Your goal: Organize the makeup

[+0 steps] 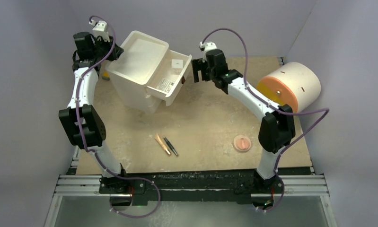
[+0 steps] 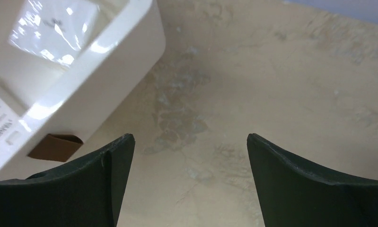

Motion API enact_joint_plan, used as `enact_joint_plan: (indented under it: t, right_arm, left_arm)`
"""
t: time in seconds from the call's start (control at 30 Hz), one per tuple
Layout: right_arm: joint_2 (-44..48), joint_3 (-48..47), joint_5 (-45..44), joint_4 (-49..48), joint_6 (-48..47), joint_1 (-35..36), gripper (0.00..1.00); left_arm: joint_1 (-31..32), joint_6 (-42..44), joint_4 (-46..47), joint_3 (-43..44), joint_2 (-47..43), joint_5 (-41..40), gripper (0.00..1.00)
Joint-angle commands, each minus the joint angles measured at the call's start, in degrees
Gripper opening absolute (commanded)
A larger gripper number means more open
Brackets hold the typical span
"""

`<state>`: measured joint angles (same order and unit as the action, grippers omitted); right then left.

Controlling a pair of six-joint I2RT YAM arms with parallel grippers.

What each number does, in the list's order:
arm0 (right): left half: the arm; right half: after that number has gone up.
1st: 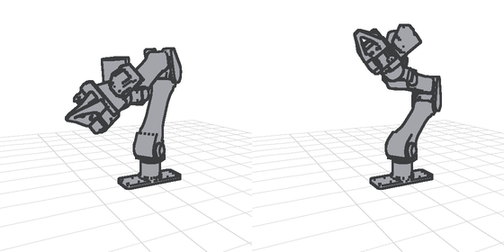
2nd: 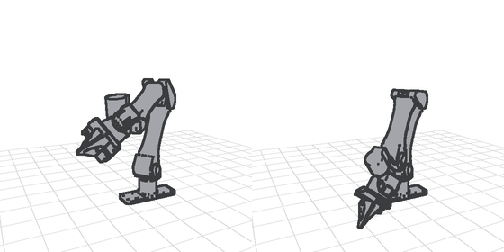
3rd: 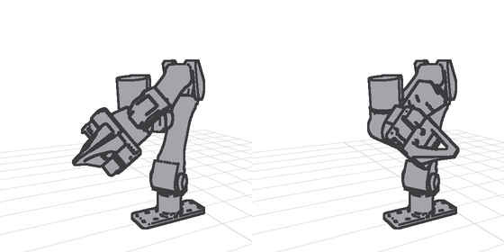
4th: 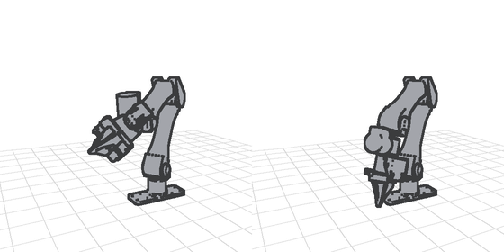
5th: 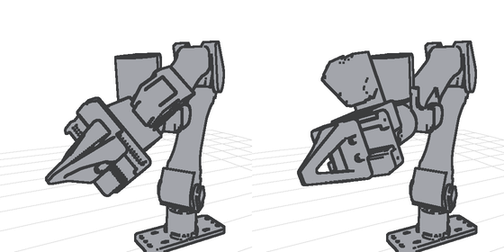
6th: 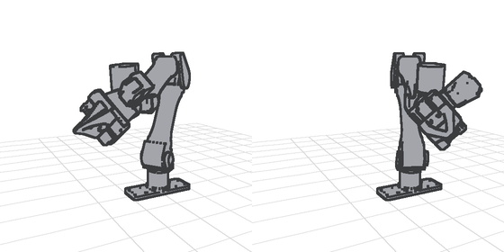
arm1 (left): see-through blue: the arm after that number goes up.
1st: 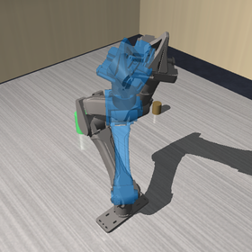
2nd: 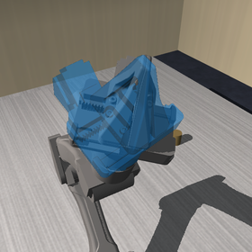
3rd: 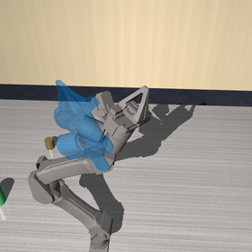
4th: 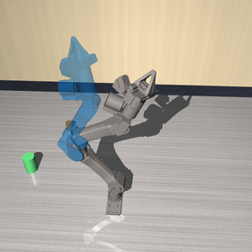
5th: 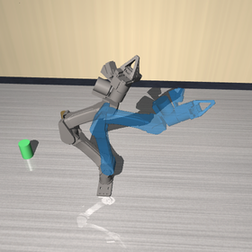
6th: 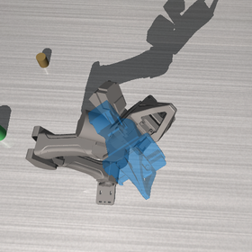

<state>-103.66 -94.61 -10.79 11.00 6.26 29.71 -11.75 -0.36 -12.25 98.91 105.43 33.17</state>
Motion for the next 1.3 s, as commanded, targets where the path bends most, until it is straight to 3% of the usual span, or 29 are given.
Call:
enact_joint_plan:
  t: [0.0,0.2,0.53,0.87,1.03,1.17,1.27]
  right_arm:
    - [-3.64,0.80,1.62,-1.85,3.98,1.40,0.90]
    - [-10.37,-7.69,6.52,-1.77,5.76,2.29,0.88]
    - [-21.35,-26.01,7.29,3.79,4.02,9.87,0.89]
    - [-28.48,-35.58,12.02,5.94,5.96,12.77,0.89]
    - [-21.88,-22.43,12.82,0.01,4.59,12.70,0.91]
    - [-14.37,-3.15,15.80,-13.44,0.14,12.24,0.94]
    - [-12.64,3.82,19.88,-20.91,-1.46,11.72,0.94]
  left_arm:
    - [2.91,-0.98,-7.34,-0.05,3.03,2.51,0.00]
    - [3.46,-1.19,-7.00,0.20,3.24,2.10,0.00]
    - [5.20,-1.12,-7.88,1.50,3.73,1.30,0.00]
    - [7.06,-1.50,-7.57,1.05,4.30,0.84,0.00]
    - [7.13,-0.66,-9.00,1.61,4.02,-1.16,0.00]
    - [7.15,-0.41,-8.99,1.13,3.99,-1.37,0.00]
    - [7.17,-0.56,-8.93,0.86,4.41,-1.44,0.00]
